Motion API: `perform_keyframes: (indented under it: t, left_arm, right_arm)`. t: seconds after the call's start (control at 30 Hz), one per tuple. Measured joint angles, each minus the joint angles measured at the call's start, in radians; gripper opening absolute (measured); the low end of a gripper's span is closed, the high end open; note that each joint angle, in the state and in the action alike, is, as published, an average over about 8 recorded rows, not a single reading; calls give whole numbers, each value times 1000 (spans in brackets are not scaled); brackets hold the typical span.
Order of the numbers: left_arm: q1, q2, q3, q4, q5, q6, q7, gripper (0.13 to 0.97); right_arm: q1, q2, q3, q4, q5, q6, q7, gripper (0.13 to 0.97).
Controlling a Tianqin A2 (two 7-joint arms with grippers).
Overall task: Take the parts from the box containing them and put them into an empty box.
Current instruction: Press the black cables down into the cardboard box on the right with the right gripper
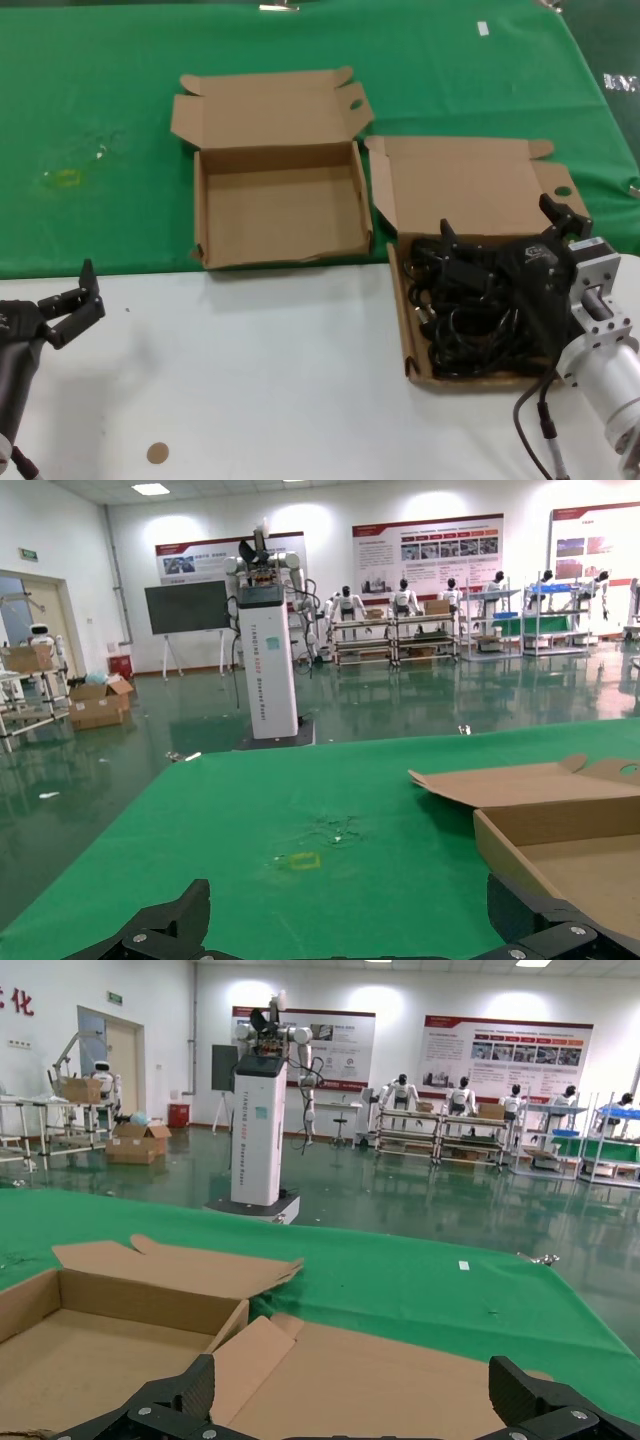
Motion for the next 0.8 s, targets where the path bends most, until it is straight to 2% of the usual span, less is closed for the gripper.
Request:
perform_keyframes:
  t: [0.8]
  left_arm:
    - [0, 0, 0, 0, 0, 0, 0, 960]
  right_arm:
    - [0, 0, 0, 0, 0, 0, 0, 966]
